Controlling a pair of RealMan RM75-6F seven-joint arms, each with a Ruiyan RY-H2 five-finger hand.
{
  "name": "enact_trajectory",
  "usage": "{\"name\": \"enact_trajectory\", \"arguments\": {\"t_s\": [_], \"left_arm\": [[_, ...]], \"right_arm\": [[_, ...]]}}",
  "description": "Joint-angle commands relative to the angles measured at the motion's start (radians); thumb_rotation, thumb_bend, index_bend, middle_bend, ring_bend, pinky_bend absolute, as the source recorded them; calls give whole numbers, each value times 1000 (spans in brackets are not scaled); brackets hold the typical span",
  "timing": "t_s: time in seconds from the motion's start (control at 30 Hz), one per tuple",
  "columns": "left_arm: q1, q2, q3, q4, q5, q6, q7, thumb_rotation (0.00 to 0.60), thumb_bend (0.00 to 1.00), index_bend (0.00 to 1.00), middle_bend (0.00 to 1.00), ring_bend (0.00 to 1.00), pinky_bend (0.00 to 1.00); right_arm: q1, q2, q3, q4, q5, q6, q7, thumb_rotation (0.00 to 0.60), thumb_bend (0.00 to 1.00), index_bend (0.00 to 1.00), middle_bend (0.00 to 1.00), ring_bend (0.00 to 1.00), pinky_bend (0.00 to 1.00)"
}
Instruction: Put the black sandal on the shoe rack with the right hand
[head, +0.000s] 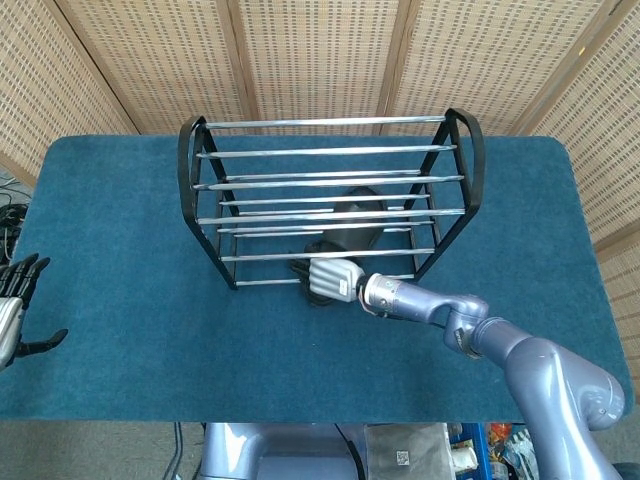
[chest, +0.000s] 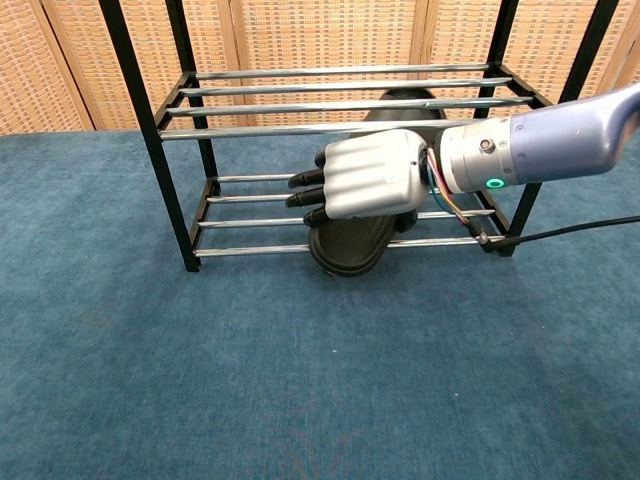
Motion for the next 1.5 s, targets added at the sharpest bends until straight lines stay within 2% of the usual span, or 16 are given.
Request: {"name": "enact_trajectory", "arguments": {"t_s": [0.03,0.07,0.13,0.43,0.7,0.9,1.17,1.23,1.33,1.5], "left_arm": [[1,0,1,-2,2,2,0,600,219,0,0,0,0],[2,1,1,-3,4,5,0,600,219,0,0,0,0],[3,1,2,-4,6,8,-1,600,219,0,0,0,0],[6,3,5,-6,15,15,-4,600,220,0,0,0,0],[9,7,8,-7,27,22,-15,600,219,0,0,0,0],[20,13,19,-12,61,45,-28,600,219,0,0,0,0],[36,17,31,-18,100,79,-32,600,220,0,0,0,0],[46,17,35,-21,118,102,-23,600,220,0,0,0,0],[54,15,37,-24,127,119,-15,600,220,0,0,0,0],[73,-2,37,-22,160,174,-2,600,219,0,0,0,0]], "right_arm": [[-11,7,20,-20,24,-23,-90,600,177,0,0,0,6],[-14,8,26,-29,30,-26,-118,600,119,0,0,0,0],[-19,11,33,-40,36,-26,-145,600,88,0,0,0,0],[-38,36,42,-109,55,-26,-213,600,85,0,0,0,0],[-92,97,36,-245,60,27,-282,600,84,0,0,0,0],[-206,156,10,-392,63,162,-299,600,85,0,0,0,0],[-379,232,-11,-514,124,349,-175,600,66,0,0,0,0],[-456,270,-43,-534,140,424,-98,600,58,0,0,0,0],[-519,301,-63,-551,147,484,-54,600,9,0,0,0,0],[-677,405,-113,-685,233,569,-7,600,0,0,0,0,0]]}}
